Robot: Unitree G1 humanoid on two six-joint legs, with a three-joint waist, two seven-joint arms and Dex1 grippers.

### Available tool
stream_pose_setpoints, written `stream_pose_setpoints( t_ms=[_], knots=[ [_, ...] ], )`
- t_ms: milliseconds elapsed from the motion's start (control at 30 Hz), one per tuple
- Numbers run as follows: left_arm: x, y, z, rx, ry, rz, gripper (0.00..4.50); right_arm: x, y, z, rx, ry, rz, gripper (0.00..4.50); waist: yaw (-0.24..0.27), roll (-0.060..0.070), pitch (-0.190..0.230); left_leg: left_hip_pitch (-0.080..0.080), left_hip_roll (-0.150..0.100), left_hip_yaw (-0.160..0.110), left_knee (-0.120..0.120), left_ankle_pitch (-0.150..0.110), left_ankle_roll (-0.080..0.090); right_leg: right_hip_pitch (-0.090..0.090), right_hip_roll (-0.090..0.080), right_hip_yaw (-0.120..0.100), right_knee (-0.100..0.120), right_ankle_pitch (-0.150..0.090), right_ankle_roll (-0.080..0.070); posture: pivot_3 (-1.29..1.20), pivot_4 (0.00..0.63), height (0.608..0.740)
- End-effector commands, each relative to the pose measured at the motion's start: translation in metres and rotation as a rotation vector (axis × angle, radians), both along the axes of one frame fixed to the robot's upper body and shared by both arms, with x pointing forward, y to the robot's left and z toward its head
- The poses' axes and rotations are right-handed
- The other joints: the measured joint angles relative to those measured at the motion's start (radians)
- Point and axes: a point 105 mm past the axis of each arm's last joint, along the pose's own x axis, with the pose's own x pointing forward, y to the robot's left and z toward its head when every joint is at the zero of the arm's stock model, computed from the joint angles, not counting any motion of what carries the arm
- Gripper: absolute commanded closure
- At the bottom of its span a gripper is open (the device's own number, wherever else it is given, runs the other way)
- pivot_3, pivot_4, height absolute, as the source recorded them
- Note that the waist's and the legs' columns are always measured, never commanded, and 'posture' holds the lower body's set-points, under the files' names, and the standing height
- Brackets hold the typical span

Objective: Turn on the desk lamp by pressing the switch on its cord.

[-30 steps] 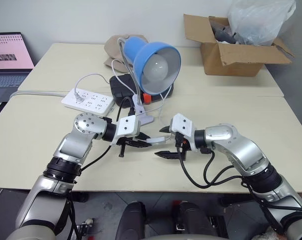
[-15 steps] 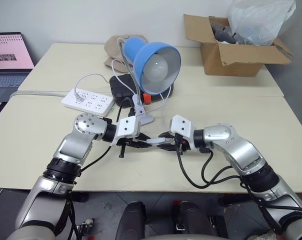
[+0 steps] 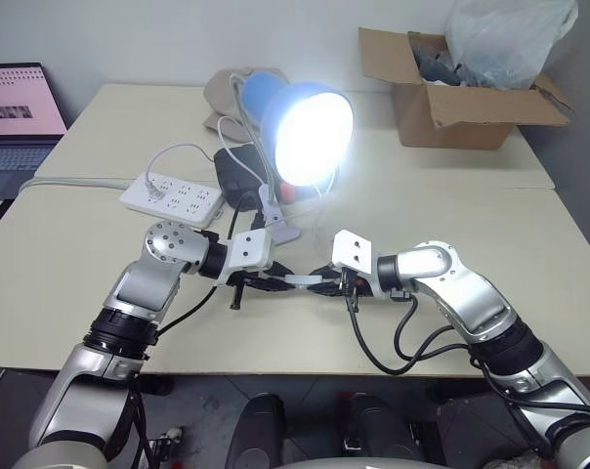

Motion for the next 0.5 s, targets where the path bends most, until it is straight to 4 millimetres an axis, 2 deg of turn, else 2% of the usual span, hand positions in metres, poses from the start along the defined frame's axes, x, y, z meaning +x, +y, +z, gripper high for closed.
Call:
stream_pose_setpoints(
  t_ms=[33,300,500],
  knots=[
    [0.0,-0.006,0.011,-0.019,-0.061,-0.025,4.11,-0.003,0.007,0.02,0.093,-0.022,0.029,3.24,0.0,0.0,0.0,0.0,0.0,0.0,0.0,0.0,0.0,0.0,0.0,0.0,0.0,0.0,0.0,0.0,0.15,0.74],
    [-0.001,-0.005,0.008,0.002,-0.064,-0.039,4.11,0.001,0.002,0.03,0.14,-0.041,0.006,1.42,0.0,0.0,0.0,0.0,0.0,0.0,0.0,0.0,0.0,0.0,0.0,0.0,0.0,0.0,0.0,0.0,0.15,0.74],
    [0.007,-0.007,-0.001,0.012,-0.053,-0.014,4.11,-0.006,-0.024,0.043,0.111,-0.088,-0.019,0.26,0.003,0.0,0.0,0.0,0.0,0.0,0.0,0.0,0.0,0.0,0.0,0.0,0.0,0.0,0.0,0.0,0.15,0.74]
  ],
)
